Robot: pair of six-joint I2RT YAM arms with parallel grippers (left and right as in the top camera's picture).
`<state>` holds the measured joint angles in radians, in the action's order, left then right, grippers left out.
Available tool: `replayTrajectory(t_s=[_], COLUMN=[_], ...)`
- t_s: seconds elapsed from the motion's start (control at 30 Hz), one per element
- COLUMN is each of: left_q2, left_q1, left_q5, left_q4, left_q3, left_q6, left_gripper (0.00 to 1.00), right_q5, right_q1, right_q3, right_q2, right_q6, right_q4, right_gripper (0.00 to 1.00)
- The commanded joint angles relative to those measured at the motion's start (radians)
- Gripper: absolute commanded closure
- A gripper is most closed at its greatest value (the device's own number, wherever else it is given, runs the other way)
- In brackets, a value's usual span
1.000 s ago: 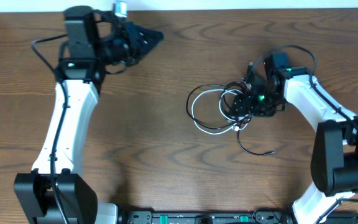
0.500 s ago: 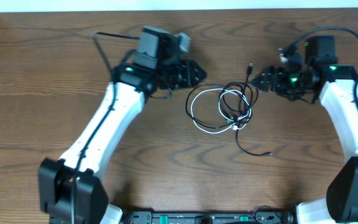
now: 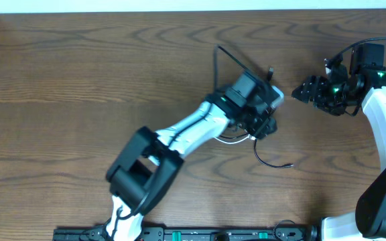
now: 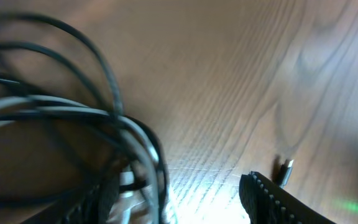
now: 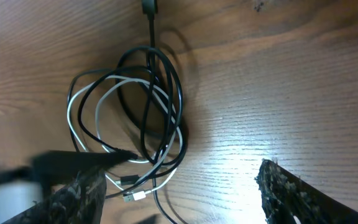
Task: Untangle cables
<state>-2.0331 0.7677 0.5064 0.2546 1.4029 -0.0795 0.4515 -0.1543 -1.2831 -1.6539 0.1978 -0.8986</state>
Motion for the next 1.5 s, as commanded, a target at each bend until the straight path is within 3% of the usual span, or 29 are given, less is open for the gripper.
replayTrajectory(t_s=[0.0,0.1,0.27,0.4,0.57,0.6,0.63,0.77,0.83,1.1,1.27,1.47], left_q2=[-0.054,-0.082,-0.092,-0.093,-0.111,-0.121,-0.129,-0.072,0.031,0.333,0.358,0.357], left_q1=[0.061,0.083,0.085,0.085,0.086,0.086,0.085,0.076,0.043,-0.195,-0.344,-0.412], left_q5=[-0.147,-0.235,-0.308,-0.426,-0.433,-0.433,-0.433,-0.430,-0.356,-0.003,0.334,0.496], left_q4=[-0.003,-0.002,0.004,0.009,0.047,0.064,0.085,0.209,0.281,0.251,0.154,0.039], left_q3=[0.009,0.009,0.008,0.008,0.008,0.008,0.008,0.032,0.064,0.068,0.068,0.068], left_q6=[-0.061,-0.063,-0.061,-0.040,-0.040,-0.040,-0.039,-0.001,0.015,0.218,0.367,0.525], left_gripper=[0.33,0.37,0.62,0.63,0.64,0.73,0.92,0.93,0.93,0.93,0.93,0.93], right_q5=[-0.006,-0.005,-0.005,-0.005,-0.005,-0.005,-0.004,-0.005,-0.005,0.031,0.319,0.441], right_q1=[-0.003,-0.003,0.001,0.005,0.005,0.005,0.005,0.029,0.053,0.084,0.103,0.204], right_q3=[-0.010,-0.010,-0.010,-0.009,-0.009,-0.009,-0.009,-0.009,-0.009,-0.009,-0.009,-0.009], right_q2=[0.006,0.006,0.006,0.006,0.006,0.006,0.006,0.006,0.006,0.006,0.006,0.006], right_q6=[-0.016,-0.016,-0.020,-0.021,-0.031,-0.031,-0.031,-0.042,-0.042,0.003,0.003,0.051], right_q4=[-0.009,-0.013,-0.019,-0.018,-0.019,-0.021,-0.022,-0.029,-0.023,0.055,0.188,0.386], right_gripper=[0.25,0.26,0.26,0.25,0.25,0.25,0.25,0.25,0.25,0.26,0.27,0.28])
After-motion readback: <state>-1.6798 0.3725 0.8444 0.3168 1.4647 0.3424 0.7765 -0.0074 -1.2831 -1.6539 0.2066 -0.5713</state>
